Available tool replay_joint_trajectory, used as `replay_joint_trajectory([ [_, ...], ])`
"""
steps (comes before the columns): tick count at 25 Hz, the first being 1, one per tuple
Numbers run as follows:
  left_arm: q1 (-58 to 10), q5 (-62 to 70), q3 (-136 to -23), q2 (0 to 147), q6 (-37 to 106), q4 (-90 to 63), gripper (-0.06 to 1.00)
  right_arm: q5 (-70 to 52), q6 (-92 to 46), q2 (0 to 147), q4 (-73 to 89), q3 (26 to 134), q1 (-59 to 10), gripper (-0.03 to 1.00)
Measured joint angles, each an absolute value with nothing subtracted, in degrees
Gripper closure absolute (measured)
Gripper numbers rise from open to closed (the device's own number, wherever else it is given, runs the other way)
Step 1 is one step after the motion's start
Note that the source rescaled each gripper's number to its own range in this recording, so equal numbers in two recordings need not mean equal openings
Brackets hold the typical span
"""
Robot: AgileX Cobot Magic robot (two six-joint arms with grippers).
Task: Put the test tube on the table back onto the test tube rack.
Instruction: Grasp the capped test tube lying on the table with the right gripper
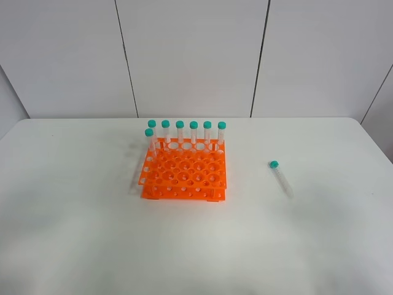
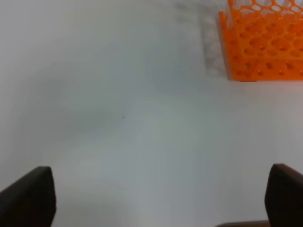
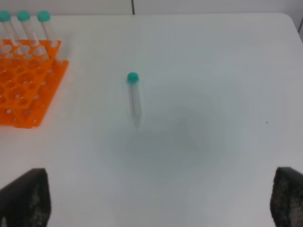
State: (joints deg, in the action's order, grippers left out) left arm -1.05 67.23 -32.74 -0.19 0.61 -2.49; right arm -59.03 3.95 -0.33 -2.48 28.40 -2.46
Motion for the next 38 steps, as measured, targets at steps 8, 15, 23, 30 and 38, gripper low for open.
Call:
replay_joint_trajectory([
  [8,-1.1,67.2,-32.7,-0.2,0.6,-2.5,-0.05,-59.0,3.9,-0.3,-2.5,28.4,-2.5,-0.03],
  [15,-1.1,67.2,-32.7,-0.2,0.6,-2.5,-0.05,-59.0,3.9,-0.3,-2.5,28.4,-2.5,-0.03],
  [23,-1.1,67.2,-32.7,-0.2,0.6,-2.5,-0.05,-59.0,3.9,-0.3,-2.5,28.4,-2.5,-0.03],
  [30,-1.1,67.2,-32.7,-0.2,0.6,-2.5,-0.05,-59.0,3.9,-0.3,-2.5,28.4,-2.5,-0.03],
  [38,-1.1,67.2,-32.7,-0.2,0.6,-2.5,-0.05,-59.0,3.9,-0.3,-2.5,28.4,-2.5,-0.03],
])
